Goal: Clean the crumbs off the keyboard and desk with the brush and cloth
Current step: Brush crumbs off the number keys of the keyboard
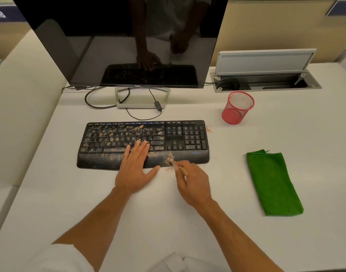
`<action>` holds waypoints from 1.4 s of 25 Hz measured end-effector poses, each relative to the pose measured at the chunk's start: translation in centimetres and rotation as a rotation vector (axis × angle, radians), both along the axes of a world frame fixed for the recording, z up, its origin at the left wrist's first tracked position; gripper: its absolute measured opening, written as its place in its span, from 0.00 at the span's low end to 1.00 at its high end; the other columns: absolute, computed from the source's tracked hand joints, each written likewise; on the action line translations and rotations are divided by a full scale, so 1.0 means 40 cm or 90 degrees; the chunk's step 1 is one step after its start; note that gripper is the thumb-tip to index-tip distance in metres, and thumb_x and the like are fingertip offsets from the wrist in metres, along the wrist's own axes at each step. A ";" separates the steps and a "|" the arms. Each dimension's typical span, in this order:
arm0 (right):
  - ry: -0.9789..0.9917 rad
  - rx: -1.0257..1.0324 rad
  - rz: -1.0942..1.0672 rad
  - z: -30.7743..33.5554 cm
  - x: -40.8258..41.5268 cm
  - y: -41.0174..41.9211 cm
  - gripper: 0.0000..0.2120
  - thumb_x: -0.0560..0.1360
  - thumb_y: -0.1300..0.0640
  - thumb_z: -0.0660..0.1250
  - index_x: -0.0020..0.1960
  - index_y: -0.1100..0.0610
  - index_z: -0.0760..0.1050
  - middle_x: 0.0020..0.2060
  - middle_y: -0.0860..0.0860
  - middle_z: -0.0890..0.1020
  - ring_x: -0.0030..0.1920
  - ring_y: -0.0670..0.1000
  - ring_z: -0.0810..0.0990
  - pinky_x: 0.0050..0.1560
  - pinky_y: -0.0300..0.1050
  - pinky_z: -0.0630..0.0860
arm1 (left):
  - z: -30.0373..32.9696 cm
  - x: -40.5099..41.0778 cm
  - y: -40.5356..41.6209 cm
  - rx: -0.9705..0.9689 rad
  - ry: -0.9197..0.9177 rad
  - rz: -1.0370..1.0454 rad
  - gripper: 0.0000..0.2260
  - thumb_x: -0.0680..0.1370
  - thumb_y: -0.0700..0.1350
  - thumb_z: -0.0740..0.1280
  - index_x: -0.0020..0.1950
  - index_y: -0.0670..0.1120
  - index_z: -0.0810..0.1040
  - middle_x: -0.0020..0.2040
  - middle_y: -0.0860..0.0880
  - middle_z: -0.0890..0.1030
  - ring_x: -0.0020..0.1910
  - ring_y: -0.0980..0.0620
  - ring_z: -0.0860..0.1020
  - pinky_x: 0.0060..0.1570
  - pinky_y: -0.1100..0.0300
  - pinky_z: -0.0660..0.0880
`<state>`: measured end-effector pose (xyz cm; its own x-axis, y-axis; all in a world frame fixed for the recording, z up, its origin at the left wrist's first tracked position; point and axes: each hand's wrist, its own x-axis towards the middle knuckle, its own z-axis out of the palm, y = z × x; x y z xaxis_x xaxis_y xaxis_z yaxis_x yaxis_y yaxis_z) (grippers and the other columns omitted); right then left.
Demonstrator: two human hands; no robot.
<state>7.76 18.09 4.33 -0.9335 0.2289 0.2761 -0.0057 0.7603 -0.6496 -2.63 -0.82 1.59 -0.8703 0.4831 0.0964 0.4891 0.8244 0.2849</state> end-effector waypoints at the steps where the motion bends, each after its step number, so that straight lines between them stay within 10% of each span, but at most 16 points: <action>1: 0.017 -0.005 -0.029 0.002 -0.001 0.013 0.14 0.81 0.50 0.57 0.54 0.55 0.79 0.39 0.50 0.82 0.37 0.52 0.78 0.36 0.47 0.75 | 0.000 0.001 -0.001 -0.004 -0.002 0.000 0.36 0.78 0.66 0.56 0.80 0.47 0.56 0.80 0.52 0.55 0.80 0.56 0.45 0.78 0.49 0.41; 35: -0.064 0.050 0.043 0.028 -0.058 -0.035 0.09 0.82 0.53 0.63 0.55 0.55 0.80 0.46 0.51 0.84 0.46 0.55 0.80 0.42 0.52 0.78 | -0.001 -0.003 -0.008 -0.004 -0.022 -0.008 0.37 0.79 0.67 0.55 0.81 0.47 0.54 0.81 0.51 0.52 0.79 0.55 0.42 0.78 0.47 0.41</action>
